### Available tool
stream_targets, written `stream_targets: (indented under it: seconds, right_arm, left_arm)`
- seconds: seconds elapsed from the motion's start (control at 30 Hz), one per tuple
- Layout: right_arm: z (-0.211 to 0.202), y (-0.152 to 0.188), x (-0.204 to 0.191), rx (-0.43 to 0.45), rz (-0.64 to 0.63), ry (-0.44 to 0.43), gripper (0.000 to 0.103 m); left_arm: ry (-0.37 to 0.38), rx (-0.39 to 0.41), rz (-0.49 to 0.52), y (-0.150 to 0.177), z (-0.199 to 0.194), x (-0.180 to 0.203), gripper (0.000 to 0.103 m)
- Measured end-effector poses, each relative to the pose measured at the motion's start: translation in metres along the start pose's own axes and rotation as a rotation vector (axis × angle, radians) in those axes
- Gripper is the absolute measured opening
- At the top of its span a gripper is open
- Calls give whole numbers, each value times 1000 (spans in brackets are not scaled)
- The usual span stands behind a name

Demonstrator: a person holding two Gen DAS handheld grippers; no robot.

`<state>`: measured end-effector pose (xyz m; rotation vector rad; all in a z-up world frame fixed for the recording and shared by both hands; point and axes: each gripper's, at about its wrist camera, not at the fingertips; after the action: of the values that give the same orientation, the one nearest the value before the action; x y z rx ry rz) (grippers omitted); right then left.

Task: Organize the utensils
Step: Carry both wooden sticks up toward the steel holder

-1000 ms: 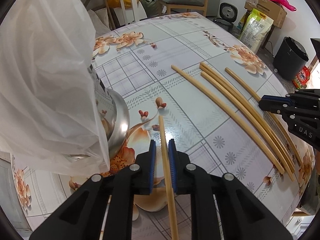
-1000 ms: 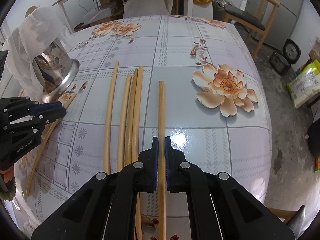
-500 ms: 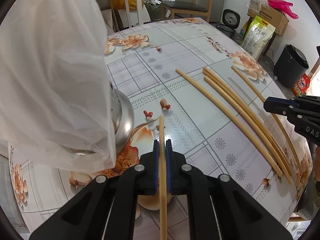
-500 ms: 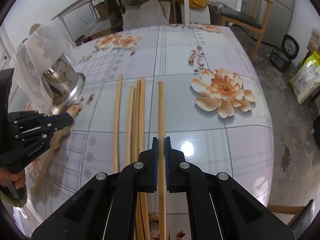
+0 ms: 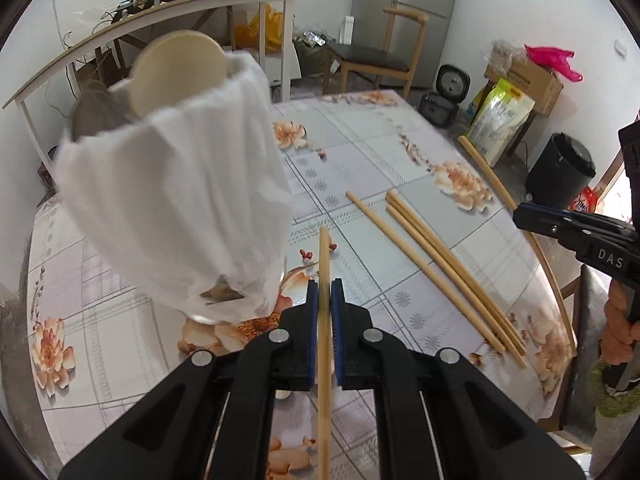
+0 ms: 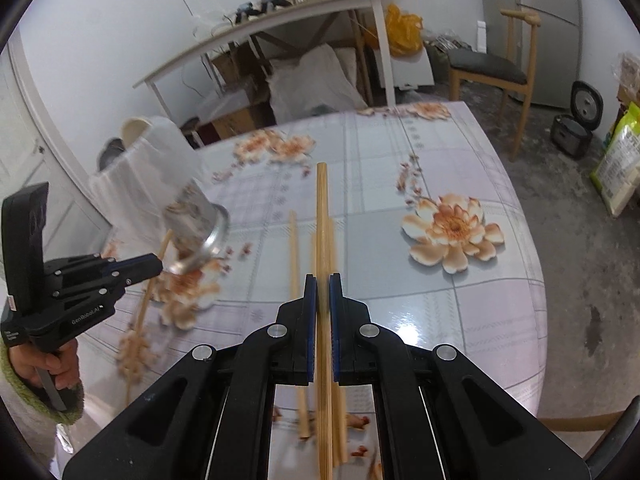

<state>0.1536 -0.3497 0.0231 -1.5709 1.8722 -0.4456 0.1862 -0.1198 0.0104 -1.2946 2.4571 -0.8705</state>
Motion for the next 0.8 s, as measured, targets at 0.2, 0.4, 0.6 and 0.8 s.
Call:
stream_targets:
  seconds: [0.2,0.4,0.6,0.8]
  right_arm:
    - [-14,-7,-10,46,21,-84,4]
    - [-22,-14,-23,77,18,-158,4]
    - [-27,-20,-33,91,18,-180,4]
    - [-35,-28,-37,121,20,-204,4]
  left_arm:
    - [14,49,-25,3,-31,-10,6]
    - [18,108,-49,7,-59,-22,6]
    - [36,171,-92,11,-83,-35,6]
    - [43,258,-114,8,-114,-41,6]
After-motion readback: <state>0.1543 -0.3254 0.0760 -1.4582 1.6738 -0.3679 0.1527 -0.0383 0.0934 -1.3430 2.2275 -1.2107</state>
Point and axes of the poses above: each gripper's, at about its wrist camera, not at the fingertips, and z roughly the way its jaws point, x to its right, y to its underside, and after that the axes turned 1 degree about -y, right-handed
